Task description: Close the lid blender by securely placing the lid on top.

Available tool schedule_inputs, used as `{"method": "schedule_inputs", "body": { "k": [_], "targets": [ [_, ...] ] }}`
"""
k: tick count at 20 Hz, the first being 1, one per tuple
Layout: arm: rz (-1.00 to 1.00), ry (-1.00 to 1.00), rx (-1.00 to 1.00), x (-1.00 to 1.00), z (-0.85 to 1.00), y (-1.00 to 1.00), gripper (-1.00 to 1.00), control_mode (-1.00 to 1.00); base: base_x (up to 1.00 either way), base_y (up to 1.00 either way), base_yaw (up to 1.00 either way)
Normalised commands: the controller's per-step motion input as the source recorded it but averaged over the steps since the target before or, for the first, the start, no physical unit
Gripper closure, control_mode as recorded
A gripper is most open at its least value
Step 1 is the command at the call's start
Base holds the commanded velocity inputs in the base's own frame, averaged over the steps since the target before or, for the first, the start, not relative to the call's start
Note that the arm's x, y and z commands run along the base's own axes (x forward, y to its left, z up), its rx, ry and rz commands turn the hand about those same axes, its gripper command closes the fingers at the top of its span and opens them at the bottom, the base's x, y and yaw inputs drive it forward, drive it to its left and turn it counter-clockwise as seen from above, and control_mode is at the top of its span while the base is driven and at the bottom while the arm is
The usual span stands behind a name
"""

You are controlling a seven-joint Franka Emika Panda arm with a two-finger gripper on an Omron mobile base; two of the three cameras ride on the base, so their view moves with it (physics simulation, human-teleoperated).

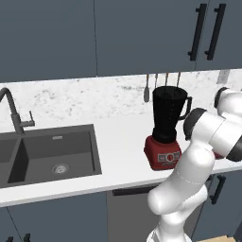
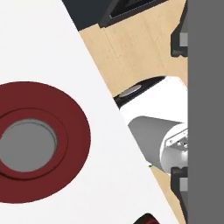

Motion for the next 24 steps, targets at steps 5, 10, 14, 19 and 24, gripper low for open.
{"method": "schedule_inputs", "body": {
  "k": [5,10,14,19,24],
  "targets": [
    [0.0,0.02,0.02,0.32,-0.22,0.0,-1.0,-1.0,0.0,0.0,0.0],
    [0.0,0.0,0.0,0.31,-0.12,0.0,-1.0,-1.0,0.0,0.0,0.0],
    [0.0,-0.02,0.0,0.23,-0.28,0.0,-1.0,-1.0,0.0,0.0,0.0],
    [0.0,-0.06,-0.02,0.31,-0.26,0.0,-1.0,-1.0,0.0,0.0,0.0],
    [0.0,-0.01,-0.04,0.21,-0.24,0.0,-1.0,-1.0,0.0,0.0,0.0]
  ]
}}
